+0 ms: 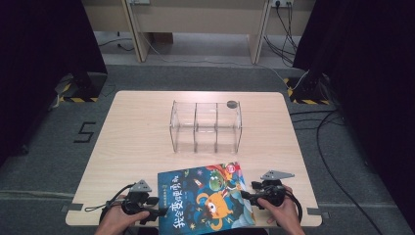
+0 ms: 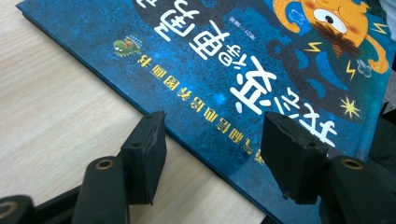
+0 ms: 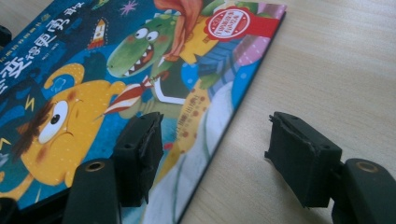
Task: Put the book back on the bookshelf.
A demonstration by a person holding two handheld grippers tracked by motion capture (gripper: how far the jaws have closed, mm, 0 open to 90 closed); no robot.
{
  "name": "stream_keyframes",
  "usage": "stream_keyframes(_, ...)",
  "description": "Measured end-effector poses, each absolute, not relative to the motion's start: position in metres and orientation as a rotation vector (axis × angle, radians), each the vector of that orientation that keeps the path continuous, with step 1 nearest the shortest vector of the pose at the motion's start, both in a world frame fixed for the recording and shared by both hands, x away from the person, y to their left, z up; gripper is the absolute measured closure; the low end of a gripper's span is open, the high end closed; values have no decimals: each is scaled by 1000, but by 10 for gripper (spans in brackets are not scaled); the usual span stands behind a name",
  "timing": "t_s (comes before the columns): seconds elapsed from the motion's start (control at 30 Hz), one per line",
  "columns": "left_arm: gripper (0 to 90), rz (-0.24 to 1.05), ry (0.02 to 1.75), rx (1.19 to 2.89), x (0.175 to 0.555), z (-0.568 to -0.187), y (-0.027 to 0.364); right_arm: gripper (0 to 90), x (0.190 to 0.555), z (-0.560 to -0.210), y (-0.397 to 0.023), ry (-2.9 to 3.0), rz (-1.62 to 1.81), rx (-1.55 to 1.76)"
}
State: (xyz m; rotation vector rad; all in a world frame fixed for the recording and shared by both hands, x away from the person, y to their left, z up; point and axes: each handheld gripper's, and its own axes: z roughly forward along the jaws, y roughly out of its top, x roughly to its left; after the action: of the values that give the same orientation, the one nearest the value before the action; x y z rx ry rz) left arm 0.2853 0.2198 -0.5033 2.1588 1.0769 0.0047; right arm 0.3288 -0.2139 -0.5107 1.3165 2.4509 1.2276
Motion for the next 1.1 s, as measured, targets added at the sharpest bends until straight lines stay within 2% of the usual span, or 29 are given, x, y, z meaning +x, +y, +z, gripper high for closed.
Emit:
stream_keyframes(0.43,368,8,1055,2139,291,-505,200,363,330,-511,-216,2432,1269,1381)
stream_keyframes(0.5,337,12,1061,2122,292,-506,197,350,331,-511,-219,2416,1307,1441)
stream_keyframes(0.53,291,14,1063,2111,293,-507,194,347,332,-511,-221,2400,1333,1500)
stream_keyframes(0.7,230,18,1070,2090,297,-508,188,348,333,-512,-225,2330,1367,1596)
stream_keyframes(0.73,165,40,1066,2085,298,-510,184,348,332,-512,-226,2301,1388,1668)
stream_keyframes(0.87,98,76,1061,2117,297,-510,177,357,328,-516,-231,2181,1505,1811)
stream_keyframes(1.1,137,60,1081,2105,298,-508,179,340,328,-520,-235,2083,1597,1937)
